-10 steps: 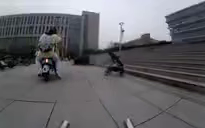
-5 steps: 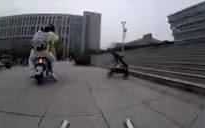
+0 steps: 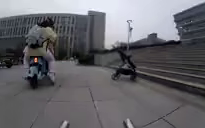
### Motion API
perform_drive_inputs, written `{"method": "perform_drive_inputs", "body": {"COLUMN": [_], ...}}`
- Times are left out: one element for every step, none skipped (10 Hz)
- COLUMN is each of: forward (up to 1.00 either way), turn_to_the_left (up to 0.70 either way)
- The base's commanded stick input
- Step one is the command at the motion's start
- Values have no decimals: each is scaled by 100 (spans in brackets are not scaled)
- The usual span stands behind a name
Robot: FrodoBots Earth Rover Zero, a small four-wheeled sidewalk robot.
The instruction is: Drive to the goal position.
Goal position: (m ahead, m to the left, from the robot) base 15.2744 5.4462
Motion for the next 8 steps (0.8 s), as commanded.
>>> {"method": "perform_drive_inputs", "body": {"forward": [85, 85, 85, 85, 85, 85, 85, 85], "turn_to_the_left": [0, 0, 0, 0, 0, 0, 0, 0]}}
